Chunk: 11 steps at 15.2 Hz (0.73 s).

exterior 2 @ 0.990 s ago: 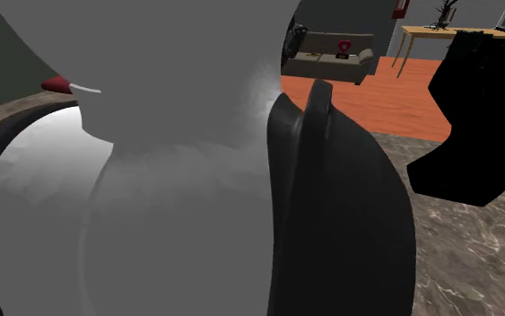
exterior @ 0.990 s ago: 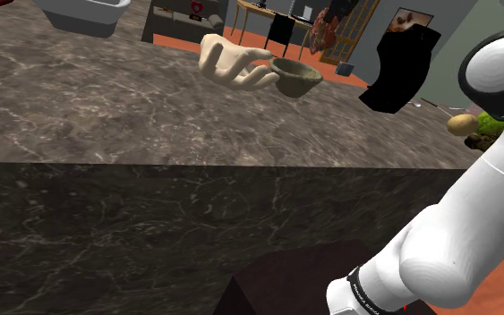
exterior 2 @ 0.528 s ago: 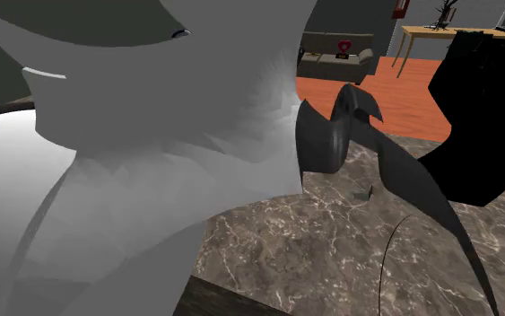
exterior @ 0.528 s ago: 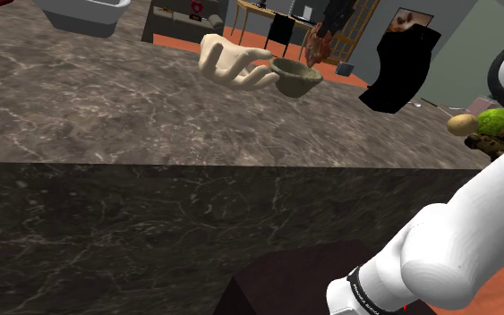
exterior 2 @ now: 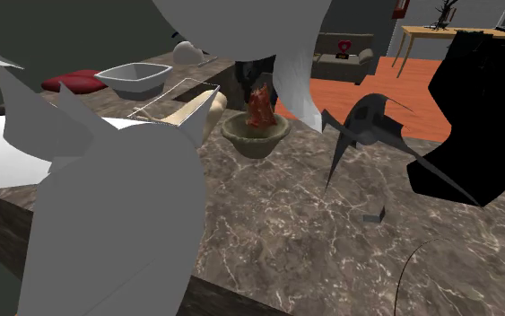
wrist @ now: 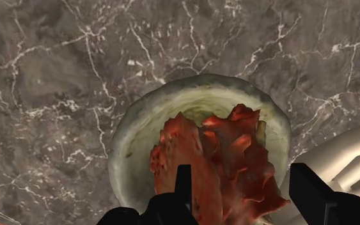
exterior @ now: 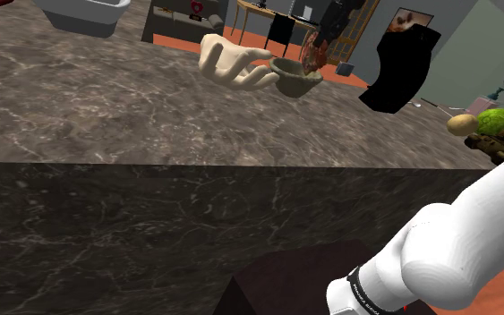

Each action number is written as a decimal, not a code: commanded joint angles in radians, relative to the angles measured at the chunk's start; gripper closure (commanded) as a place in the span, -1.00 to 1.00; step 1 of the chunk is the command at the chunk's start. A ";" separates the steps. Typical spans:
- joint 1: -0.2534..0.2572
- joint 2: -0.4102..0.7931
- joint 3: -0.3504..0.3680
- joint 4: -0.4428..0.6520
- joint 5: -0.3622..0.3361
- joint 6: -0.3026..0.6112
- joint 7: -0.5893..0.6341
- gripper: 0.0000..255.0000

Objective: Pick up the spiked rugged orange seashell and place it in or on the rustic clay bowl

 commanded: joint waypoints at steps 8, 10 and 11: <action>0.000 -0.001 0.000 -0.001 0.000 0.001 0.000 -1.00; -0.006 0.021 -0.008 0.058 0.010 -0.041 -0.004 -1.00; -0.014 0.045 -0.017 0.123 0.023 -0.085 -0.009 -1.00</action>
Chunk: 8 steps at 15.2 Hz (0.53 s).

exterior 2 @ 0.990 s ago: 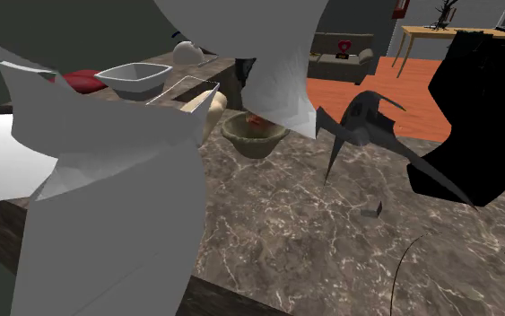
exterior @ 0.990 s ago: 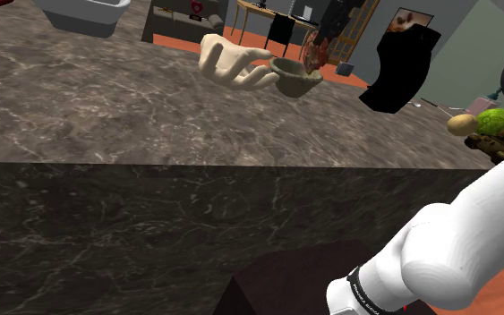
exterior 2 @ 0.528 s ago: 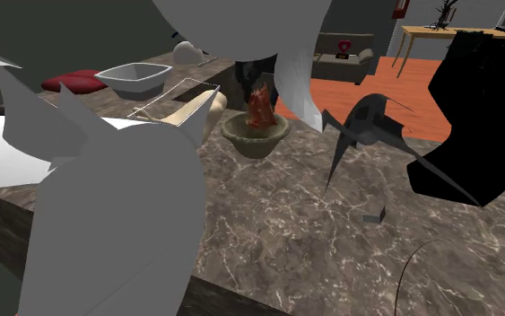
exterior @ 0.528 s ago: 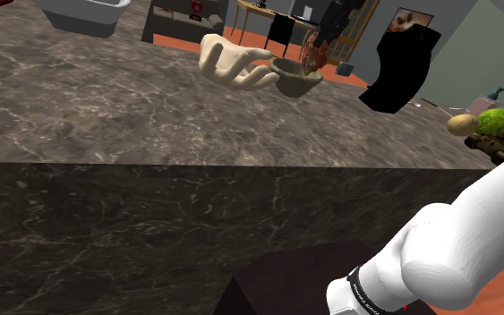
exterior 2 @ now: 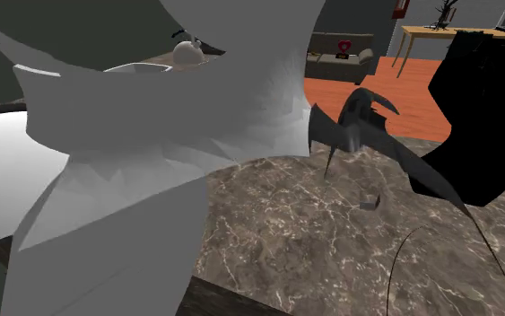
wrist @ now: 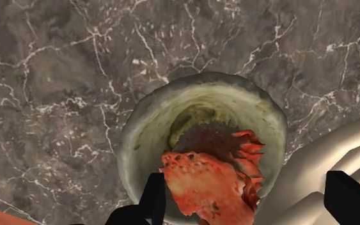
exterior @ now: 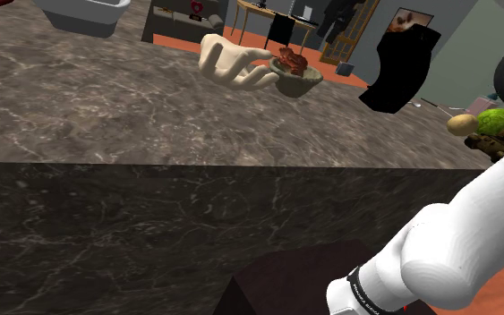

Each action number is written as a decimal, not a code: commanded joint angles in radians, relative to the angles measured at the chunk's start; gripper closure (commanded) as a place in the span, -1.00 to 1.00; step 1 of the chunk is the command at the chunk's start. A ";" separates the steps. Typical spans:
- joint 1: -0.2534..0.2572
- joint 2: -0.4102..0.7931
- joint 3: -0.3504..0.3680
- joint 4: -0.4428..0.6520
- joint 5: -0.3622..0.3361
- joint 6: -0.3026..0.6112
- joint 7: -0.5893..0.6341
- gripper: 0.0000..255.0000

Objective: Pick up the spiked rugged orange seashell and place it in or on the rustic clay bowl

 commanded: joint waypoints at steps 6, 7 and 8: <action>-0.026 0.071 -0.023 0.178 0.040 -0.121 -0.011 -1.00; -0.026 0.071 -0.023 0.178 0.040 -0.121 -0.011 -1.00; -0.026 0.071 -0.023 0.178 0.040 -0.121 -0.011 -1.00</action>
